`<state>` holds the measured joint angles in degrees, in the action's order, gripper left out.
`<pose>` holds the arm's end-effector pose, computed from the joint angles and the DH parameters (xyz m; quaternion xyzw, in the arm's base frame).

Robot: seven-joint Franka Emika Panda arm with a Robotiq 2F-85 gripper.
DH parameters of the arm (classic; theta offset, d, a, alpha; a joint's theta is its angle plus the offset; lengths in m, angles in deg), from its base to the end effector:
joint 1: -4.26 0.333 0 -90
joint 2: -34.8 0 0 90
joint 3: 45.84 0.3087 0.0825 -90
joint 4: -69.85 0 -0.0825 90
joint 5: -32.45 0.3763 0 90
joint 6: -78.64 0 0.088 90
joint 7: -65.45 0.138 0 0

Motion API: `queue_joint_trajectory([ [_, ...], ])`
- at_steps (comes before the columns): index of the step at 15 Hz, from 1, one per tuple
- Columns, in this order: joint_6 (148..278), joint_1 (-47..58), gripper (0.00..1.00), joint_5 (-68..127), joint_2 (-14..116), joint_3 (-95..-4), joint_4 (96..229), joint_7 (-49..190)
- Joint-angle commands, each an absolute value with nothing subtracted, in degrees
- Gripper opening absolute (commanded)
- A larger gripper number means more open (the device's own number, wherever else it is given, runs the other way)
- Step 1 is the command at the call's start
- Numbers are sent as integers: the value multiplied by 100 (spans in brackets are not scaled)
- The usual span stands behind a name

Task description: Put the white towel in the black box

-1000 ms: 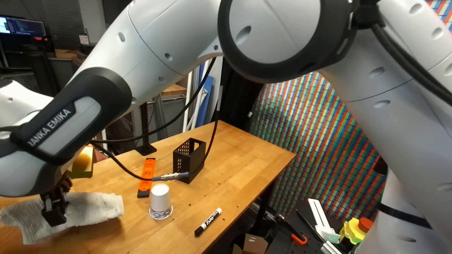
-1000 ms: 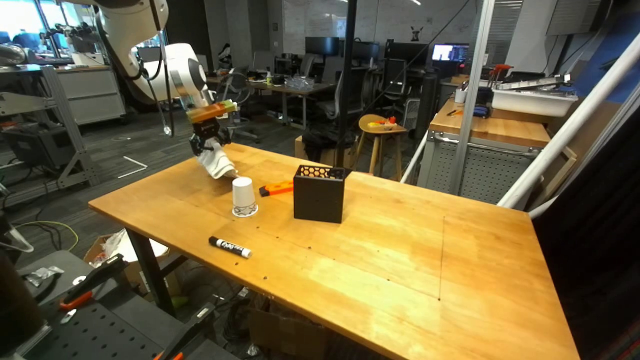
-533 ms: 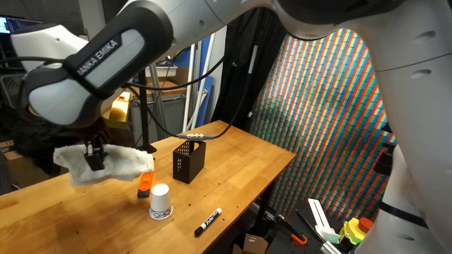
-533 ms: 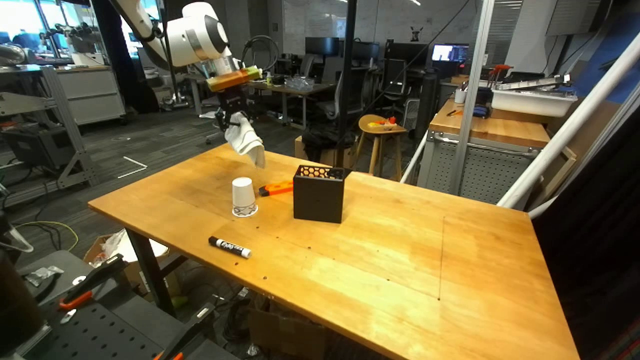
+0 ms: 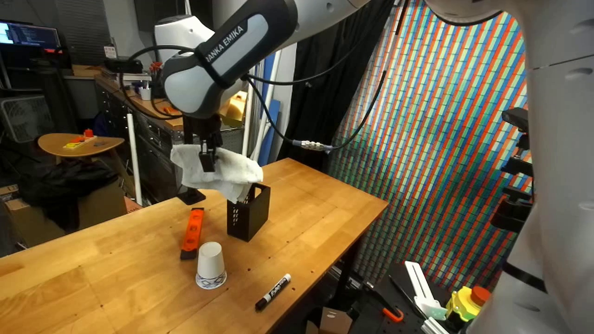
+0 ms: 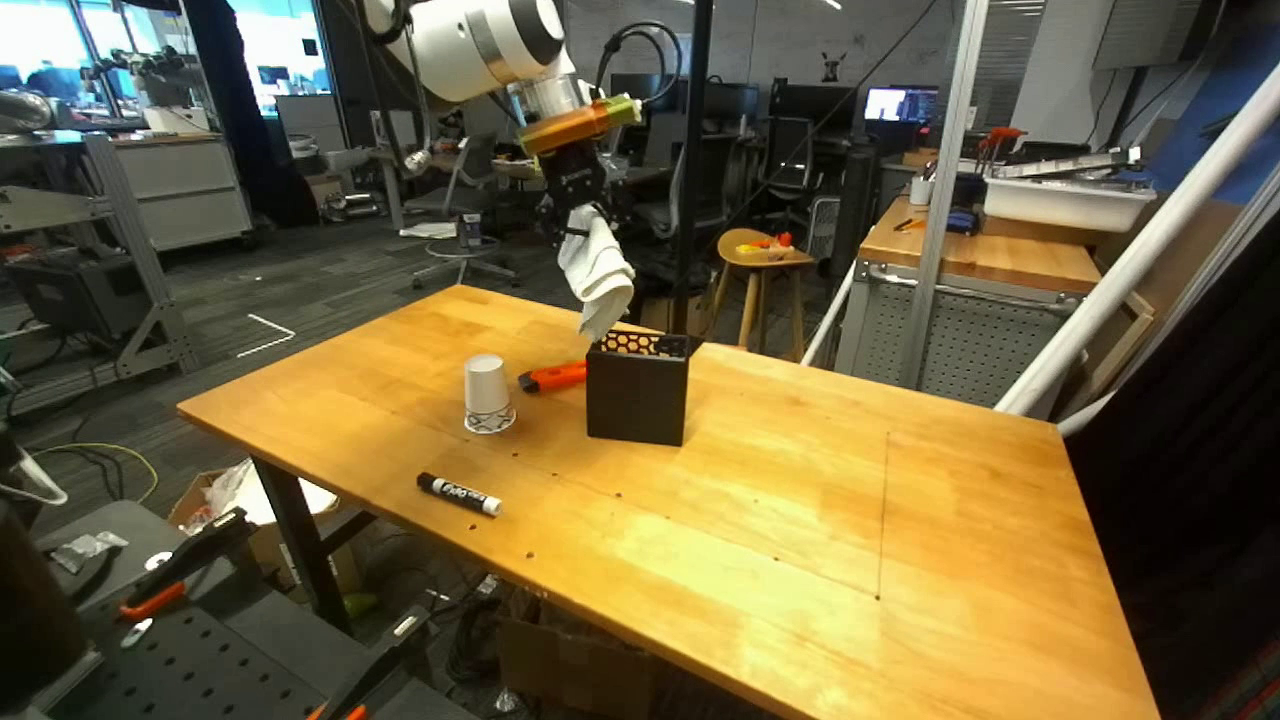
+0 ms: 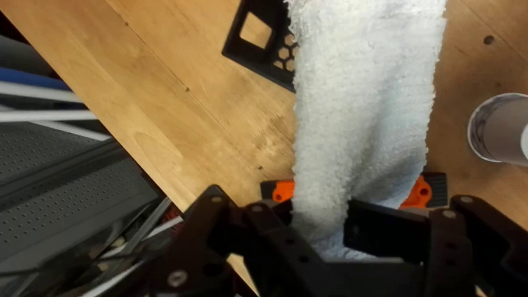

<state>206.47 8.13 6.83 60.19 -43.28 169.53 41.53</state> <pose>0.6586 0.0481 0.2984 0.9088 0.3805 -0.0014 0.1709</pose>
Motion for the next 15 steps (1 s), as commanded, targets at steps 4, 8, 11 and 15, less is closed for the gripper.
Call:
queue_joint_trajectory([
  [4,20897,403,0,699,5971,-4582,17186,4194],
  [8,21048,223,0,829,6057,-4604,17396,4237],
  [11,21265,147,0,935,6178,-4592,17498,4329],
  [15,21696,0,0,1212,6406,-4586,17460,4357],
])
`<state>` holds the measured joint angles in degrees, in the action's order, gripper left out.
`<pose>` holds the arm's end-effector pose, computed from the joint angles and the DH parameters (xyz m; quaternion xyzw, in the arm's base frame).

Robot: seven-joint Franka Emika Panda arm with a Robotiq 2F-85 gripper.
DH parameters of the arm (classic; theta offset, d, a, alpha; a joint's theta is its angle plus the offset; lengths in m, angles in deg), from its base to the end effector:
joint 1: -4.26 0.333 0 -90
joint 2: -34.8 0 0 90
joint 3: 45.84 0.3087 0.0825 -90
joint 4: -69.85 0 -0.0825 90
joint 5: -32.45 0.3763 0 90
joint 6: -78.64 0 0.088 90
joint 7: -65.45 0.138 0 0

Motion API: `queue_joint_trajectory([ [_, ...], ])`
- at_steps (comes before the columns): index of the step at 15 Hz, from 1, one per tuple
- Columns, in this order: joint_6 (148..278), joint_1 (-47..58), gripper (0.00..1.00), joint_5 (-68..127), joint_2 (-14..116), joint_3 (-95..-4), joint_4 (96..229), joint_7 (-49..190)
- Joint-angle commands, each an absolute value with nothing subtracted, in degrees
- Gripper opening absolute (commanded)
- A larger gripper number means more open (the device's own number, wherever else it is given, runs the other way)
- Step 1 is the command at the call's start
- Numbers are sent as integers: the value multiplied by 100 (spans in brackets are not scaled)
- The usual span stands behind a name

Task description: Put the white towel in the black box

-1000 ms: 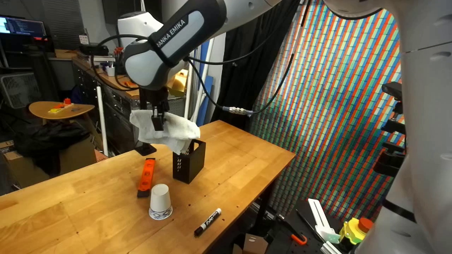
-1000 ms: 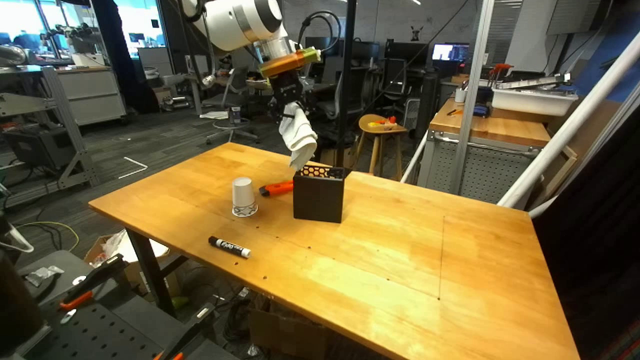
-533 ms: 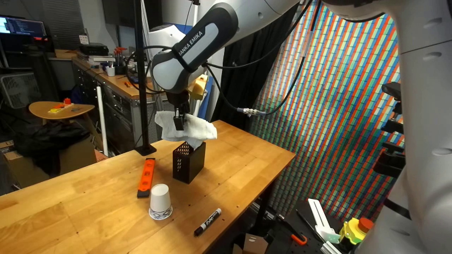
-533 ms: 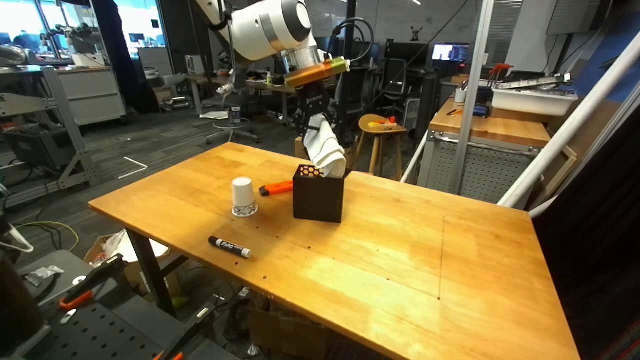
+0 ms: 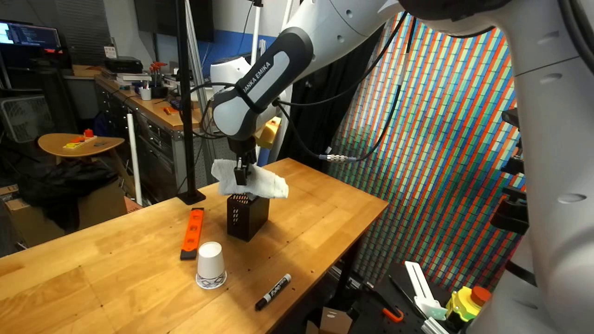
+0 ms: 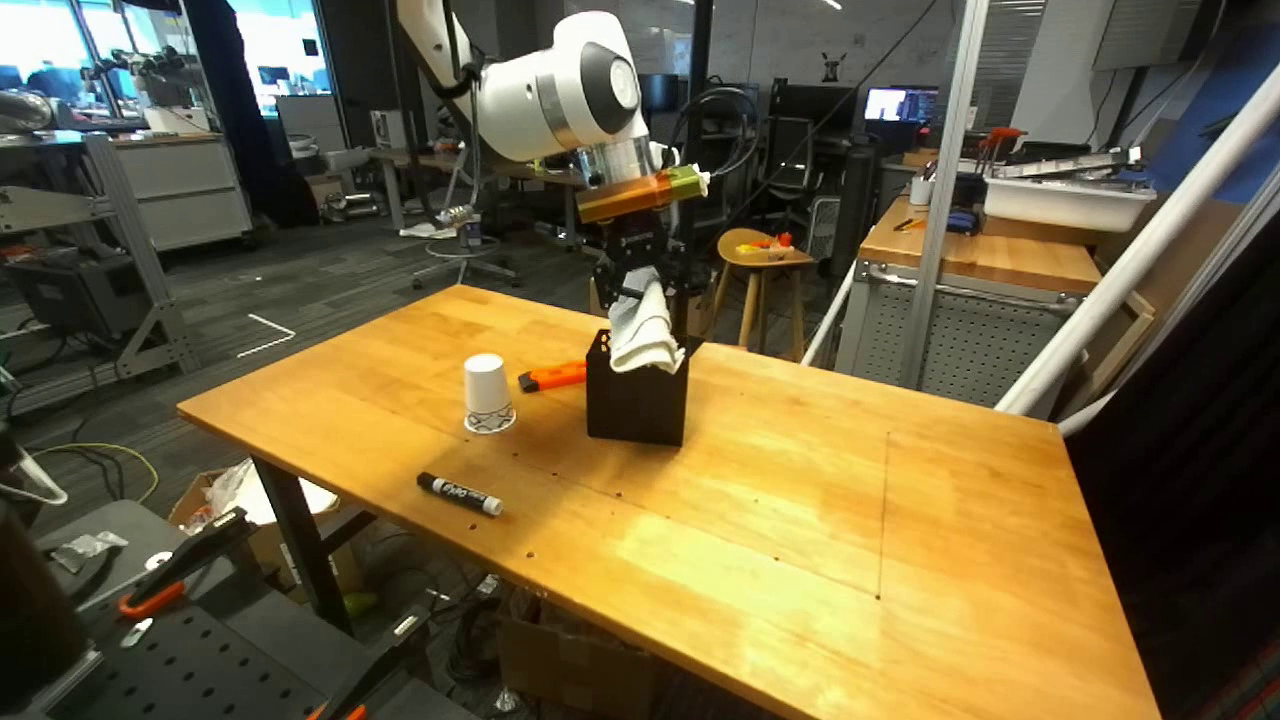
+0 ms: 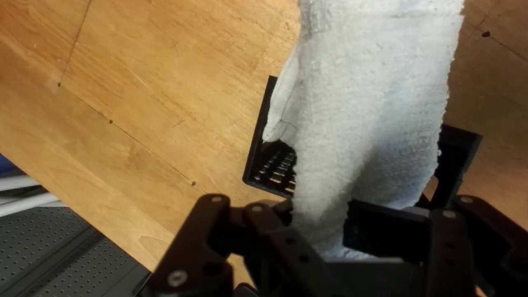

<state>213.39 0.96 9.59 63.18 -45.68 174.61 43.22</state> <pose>0.6423 -0.0494 0.2349 0.9438 0.2980 -0.0177 0.1416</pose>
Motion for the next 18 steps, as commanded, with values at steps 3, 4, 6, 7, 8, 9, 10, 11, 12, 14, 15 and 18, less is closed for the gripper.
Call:
queue_joint_trajectory([
  [3,21989,-64,0,1328,6608,-4587,17465,4295],
  [4,22064,-87,0,1327,6668,-4596,17470,4278],
  [6,22147,-130,0,1306,6789,-4619,17473,4256],
  [7,22191,-161,0,1322,6844,-4613,17481,4235],
  [8,22200,-185,0,1335,6901,-4611,17496,4225],
  [9,22205,-214,0,1355,6947,-4600,17512,4212],
  [10,22212,-250,0,1384,6980,-4581,17534,4190],
  [11,22204,-277,0,1416,7017,-4569,17536,4172],
  [12,22203,-299,0,1470,7058,-4551,17542,4155],
  [14,22199,-320,0,1567,7127,-4514,17546,4126],
  [15,22201,-319,0,1603,7150,-4492,17548,4114],
  [18,22198,-303,0,1675,7231,-4422,17560,4075],
])
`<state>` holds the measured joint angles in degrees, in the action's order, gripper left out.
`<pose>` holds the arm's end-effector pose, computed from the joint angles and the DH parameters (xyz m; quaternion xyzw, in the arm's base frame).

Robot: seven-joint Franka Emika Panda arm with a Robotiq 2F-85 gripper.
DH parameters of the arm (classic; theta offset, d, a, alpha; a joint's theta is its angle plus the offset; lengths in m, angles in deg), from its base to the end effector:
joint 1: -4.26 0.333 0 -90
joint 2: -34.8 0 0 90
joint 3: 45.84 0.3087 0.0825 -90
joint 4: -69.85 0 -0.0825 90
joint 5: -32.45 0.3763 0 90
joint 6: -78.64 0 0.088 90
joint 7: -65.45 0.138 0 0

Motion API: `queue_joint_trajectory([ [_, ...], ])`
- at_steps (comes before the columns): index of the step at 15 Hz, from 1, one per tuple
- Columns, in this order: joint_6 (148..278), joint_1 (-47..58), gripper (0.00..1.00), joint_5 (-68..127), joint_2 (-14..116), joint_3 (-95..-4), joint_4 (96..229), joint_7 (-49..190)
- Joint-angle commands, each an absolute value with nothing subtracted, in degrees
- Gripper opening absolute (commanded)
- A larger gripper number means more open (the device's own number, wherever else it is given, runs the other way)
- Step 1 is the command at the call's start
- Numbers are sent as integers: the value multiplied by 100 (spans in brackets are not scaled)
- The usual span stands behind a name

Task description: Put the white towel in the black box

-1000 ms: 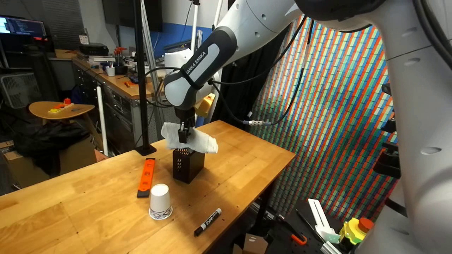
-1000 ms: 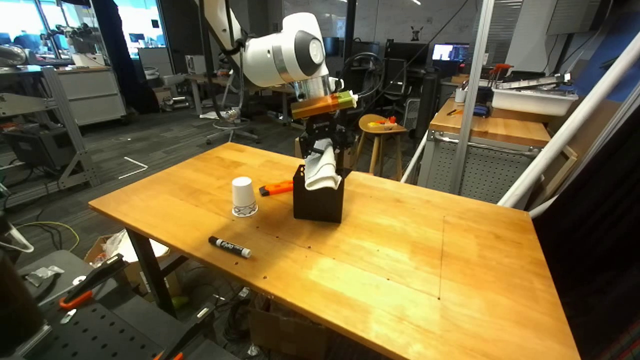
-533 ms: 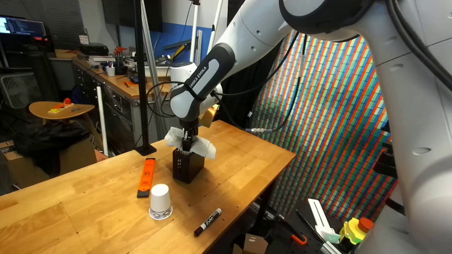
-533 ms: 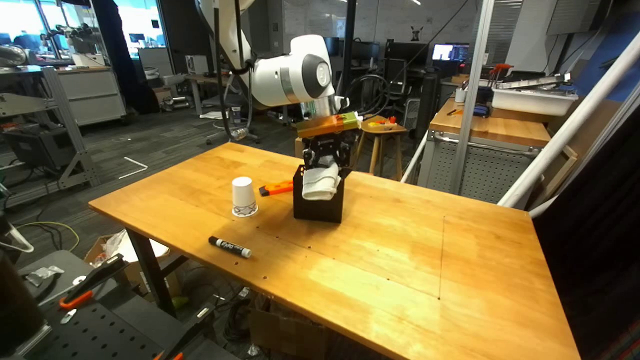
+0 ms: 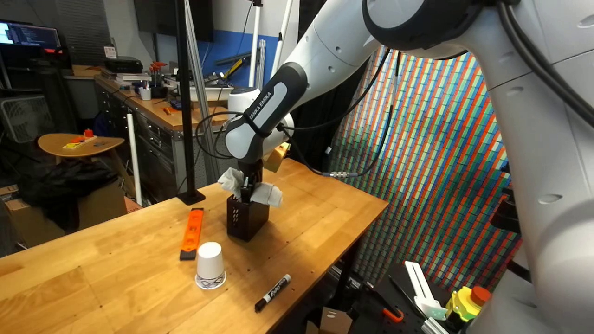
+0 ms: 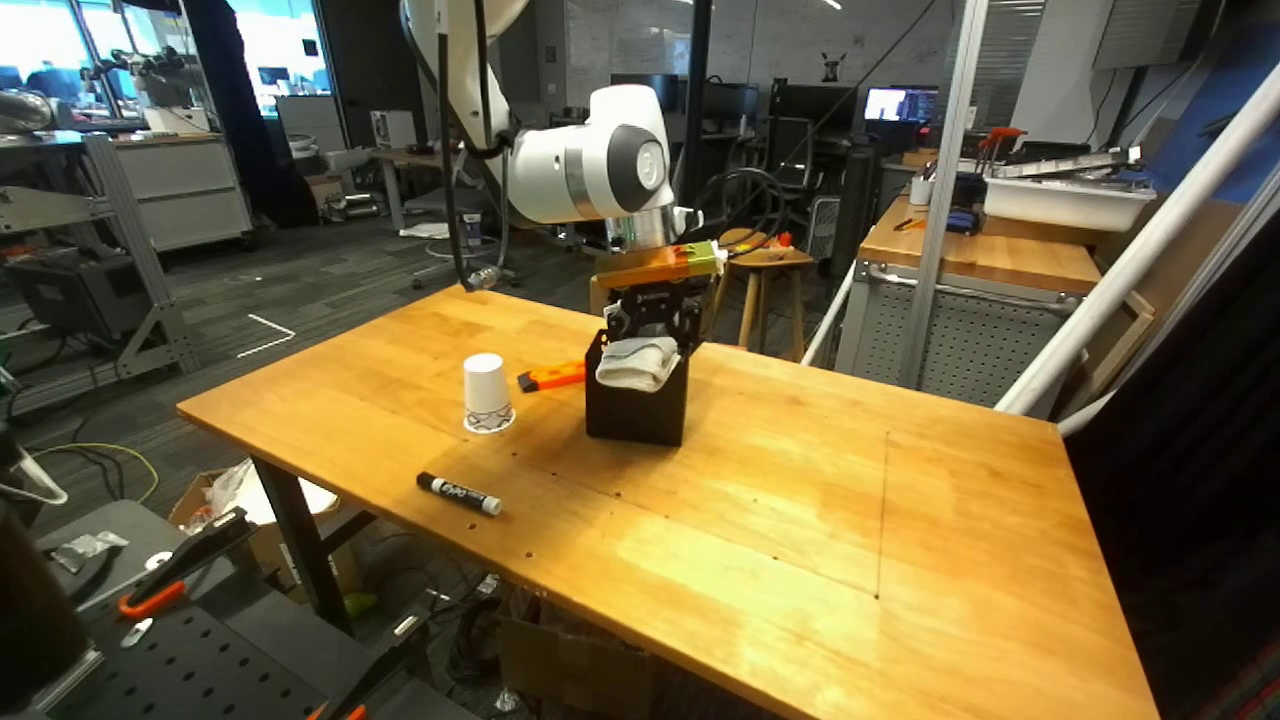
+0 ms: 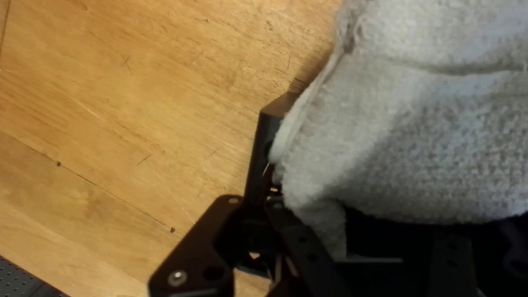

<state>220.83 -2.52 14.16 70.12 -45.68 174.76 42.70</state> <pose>0.6383 -0.0789 0.1663 0.9601 0.2609 -0.0086 0.0998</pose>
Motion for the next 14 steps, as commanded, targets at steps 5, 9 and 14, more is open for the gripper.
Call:
queue_joint_trajectory([
  [5,22169,-289,27,1718,7181,-4408,17559,4073],
  [9,22173,-255,55,1680,6853,-4467,17671,4118],
  [14,22103,-207,92,1544,6404,-4556,17775,4113],
])
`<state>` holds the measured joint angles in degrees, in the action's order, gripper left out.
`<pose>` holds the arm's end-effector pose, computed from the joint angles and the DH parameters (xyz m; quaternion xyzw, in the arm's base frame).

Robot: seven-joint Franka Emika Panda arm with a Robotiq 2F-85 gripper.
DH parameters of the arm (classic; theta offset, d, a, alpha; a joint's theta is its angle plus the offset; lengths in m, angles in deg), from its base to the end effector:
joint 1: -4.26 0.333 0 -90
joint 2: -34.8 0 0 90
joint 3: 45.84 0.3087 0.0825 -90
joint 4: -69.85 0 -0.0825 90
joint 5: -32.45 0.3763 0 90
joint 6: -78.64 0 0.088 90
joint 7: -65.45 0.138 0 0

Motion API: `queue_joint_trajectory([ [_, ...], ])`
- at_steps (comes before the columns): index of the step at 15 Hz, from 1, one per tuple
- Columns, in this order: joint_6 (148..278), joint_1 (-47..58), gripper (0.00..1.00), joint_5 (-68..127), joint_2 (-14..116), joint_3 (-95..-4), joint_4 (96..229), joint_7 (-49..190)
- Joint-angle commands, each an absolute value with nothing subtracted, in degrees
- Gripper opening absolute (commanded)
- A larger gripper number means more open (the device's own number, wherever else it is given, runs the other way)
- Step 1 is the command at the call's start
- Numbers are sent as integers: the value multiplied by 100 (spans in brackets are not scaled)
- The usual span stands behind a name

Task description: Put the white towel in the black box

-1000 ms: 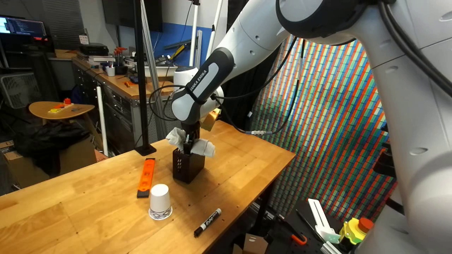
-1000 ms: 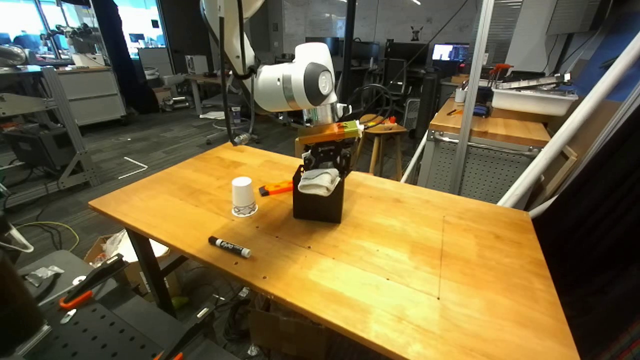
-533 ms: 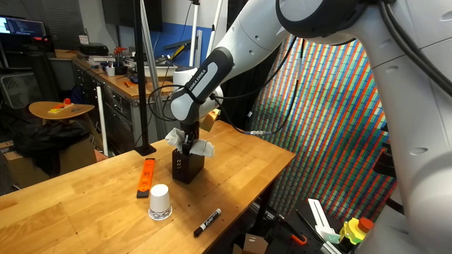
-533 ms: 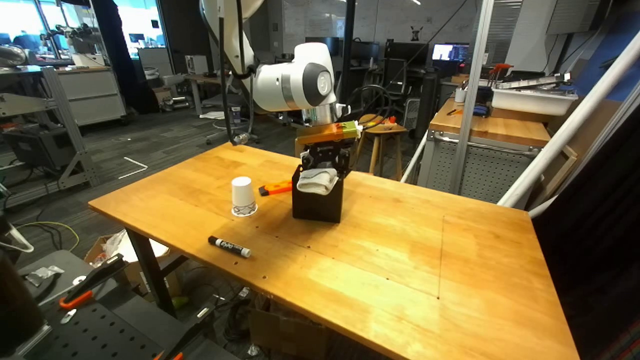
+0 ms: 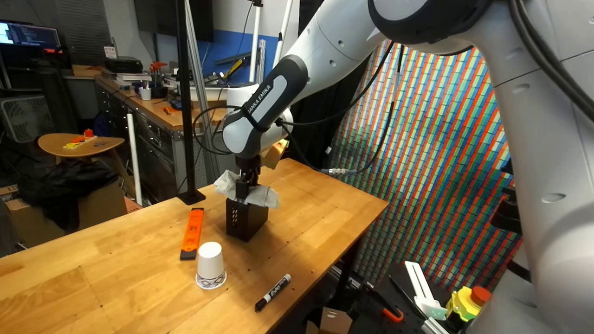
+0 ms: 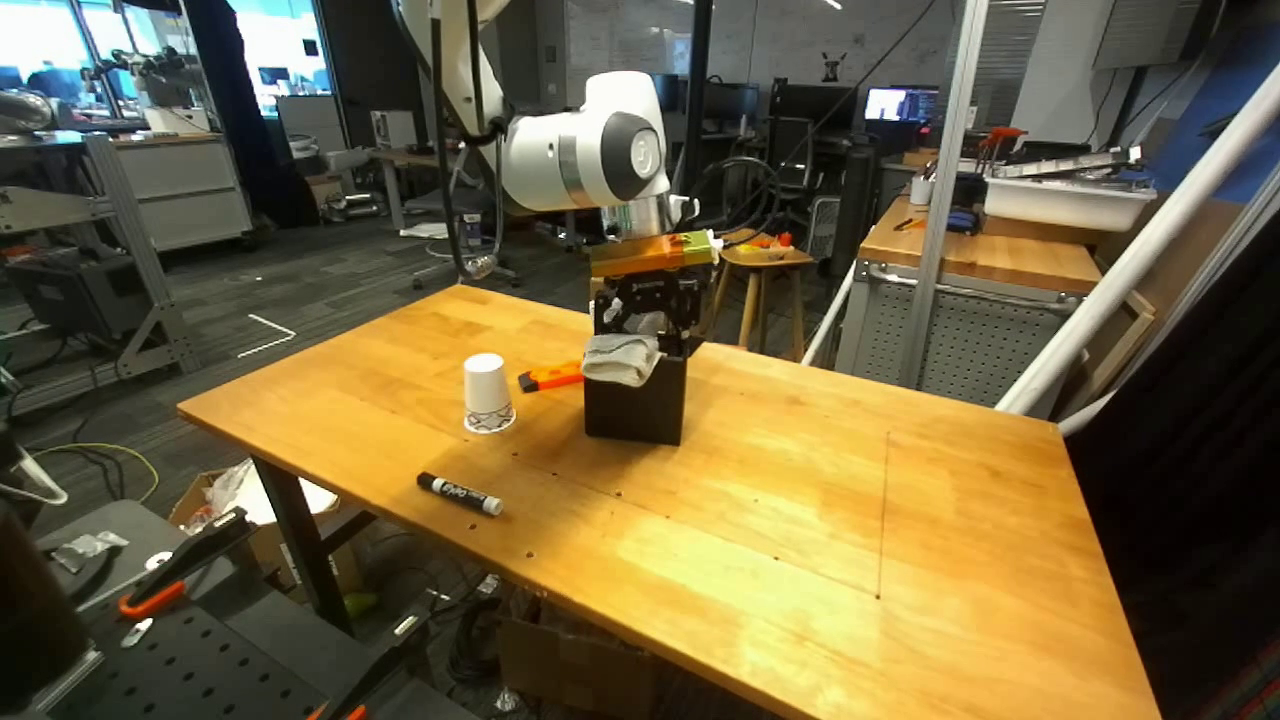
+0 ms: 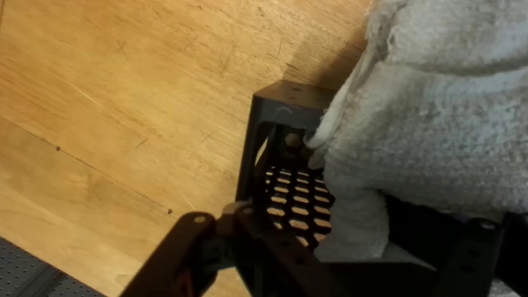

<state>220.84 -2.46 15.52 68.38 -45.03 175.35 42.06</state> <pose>0.6403 -0.0710 0.1817 0.9606 0.2615 0.0038 0.0935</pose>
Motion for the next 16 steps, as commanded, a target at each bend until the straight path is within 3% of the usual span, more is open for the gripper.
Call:
queue_joint_trajectory([
  [1,22076,-201,99,1523,6298,-4575,17779,4109],
  [7,22015,-122,100,1380,5773,-4660,17759,4136],
  [8,22020,-100,76,1346,5733,-4668,17780,4157],
  [10,22050,-82,75,1335,5687,-4651,17863,4140],
  [16,22083,-15,28,1271,5753,-4645,18240,4158],
])
